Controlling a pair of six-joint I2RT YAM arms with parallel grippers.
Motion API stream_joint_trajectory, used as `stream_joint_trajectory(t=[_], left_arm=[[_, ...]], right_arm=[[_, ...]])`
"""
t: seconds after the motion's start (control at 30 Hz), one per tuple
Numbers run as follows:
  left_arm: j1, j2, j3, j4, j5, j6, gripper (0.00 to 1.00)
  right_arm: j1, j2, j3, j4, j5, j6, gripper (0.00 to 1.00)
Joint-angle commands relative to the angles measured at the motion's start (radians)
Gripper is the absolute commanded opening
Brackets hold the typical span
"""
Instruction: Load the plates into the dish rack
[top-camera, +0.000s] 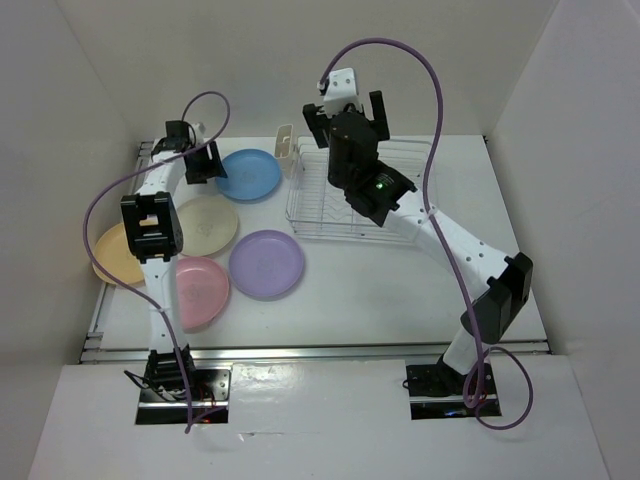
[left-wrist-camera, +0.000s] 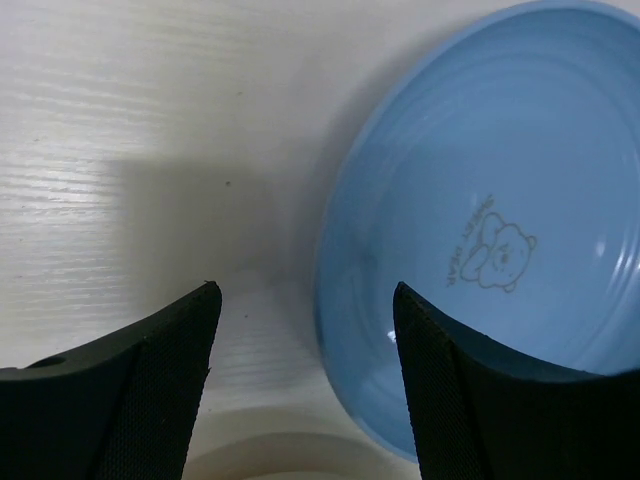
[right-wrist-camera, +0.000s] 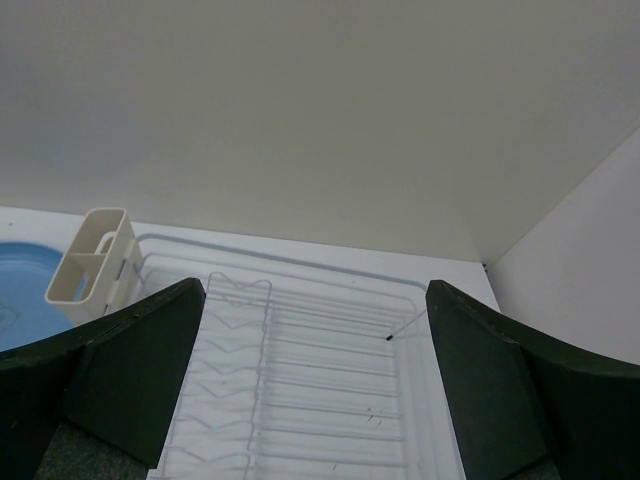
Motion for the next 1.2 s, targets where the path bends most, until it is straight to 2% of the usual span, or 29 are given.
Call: stream_joint_trajectory(t=[0.0, 0.13, 0.2, 0.27, 0.33, 0.4, 0.43, 0.47, 0.67, 0.73, 0.8, 0.83, 0.87, 0.93, 0.97, 1.07, 1.17], left_arm=[[-0.026, 0.018, 0.048, 0.002, -0.030, 0.000, 0.76], [-0.054, 0.039, 0.059, 0.002, -0.051, 0.000, 0.73], [-0.054, 0.057, 0.059, 0.002, -0.072, 0.000, 0.61], [-0.063, 0.058, 0.047, -0.009, -0.095, 0.000, 0.55], [-0.063, 0.058, 0.034, -0.021, -0.157, -0.009, 0.31], [-0.063, 0.058, 0.025, -0.033, -0.210, -0.018, 0.21], [-0.063, 0.058, 0.025, -0.042, -0.226, -0.018, 0.08], [-0.063, 0.058, 0.015, -0.043, -0.244, -0.030, 0.00], [-0.063, -0.039, -0.008, -0.075, -0.422, -0.060, 0.00], [-0.063, -0.117, -0.091, -0.028, -0.436, -0.060, 0.00], [-0.052, -0.232, -0.209, 0.096, -0.482, 0.019, 0.00], [-0.052, -0.349, -0.322, 0.232, -0.468, 0.058, 0.00], [-0.042, -0.405, -0.373, 0.302, -0.418, 0.092, 0.00], [-0.029, -0.491, -0.398, 0.364, -0.341, 0.156, 0.00], [-0.017, -0.558, -0.398, 0.390, -0.254, 0.175, 0.00], [-0.017, -0.643, -0.361, 0.411, -0.125, 0.235, 0.00], [-0.017, -0.718, -0.488, 0.569, -0.018, 0.259, 0.00]], right_arm=[[0.027, 0.013, 0.058, -0.011, 0.033, 0.009, 1.00], [0.046, 0.013, 0.058, -0.011, 0.033, 0.009, 1.00], [0.046, 0.013, 0.058, -0.011, 0.042, 0.009, 1.00], [0.055, 0.013, 0.058, -0.011, 0.052, 0.009, 1.00], [0.055, 0.003, 0.058, -0.011, 0.052, 0.009, 1.00], [0.055, 0.002, 0.048, -0.011, 0.052, 0.009, 1.00], [0.055, -0.007, 0.039, -0.011, 0.052, 0.009, 1.00], [0.055, -0.007, 0.039, -0.011, 0.052, 0.009, 1.00], [0.055, -0.016, 0.020, -0.011, 0.052, 0.009, 1.00], [0.055, -0.016, -0.004, -0.001, 0.052, 0.009, 1.00], [0.055, -0.016, -0.017, -0.001, 0.052, 0.009, 1.00], [0.055, -0.016, -0.026, 0.010, 0.039, 0.009, 1.00], [0.055, -0.016, -0.026, 0.010, 0.039, 0.009, 1.00], [0.055, -0.016, -0.047, 0.033, 0.018, -0.007, 1.00], [0.055, -0.016, -0.058, 0.042, 0.018, -0.016, 1.00], [0.055, -0.016, -0.058, 0.065, -0.002, -0.043, 1.00], [0.055, -0.007, -0.067, 0.096, -0.013, -0.073, 1.00]])
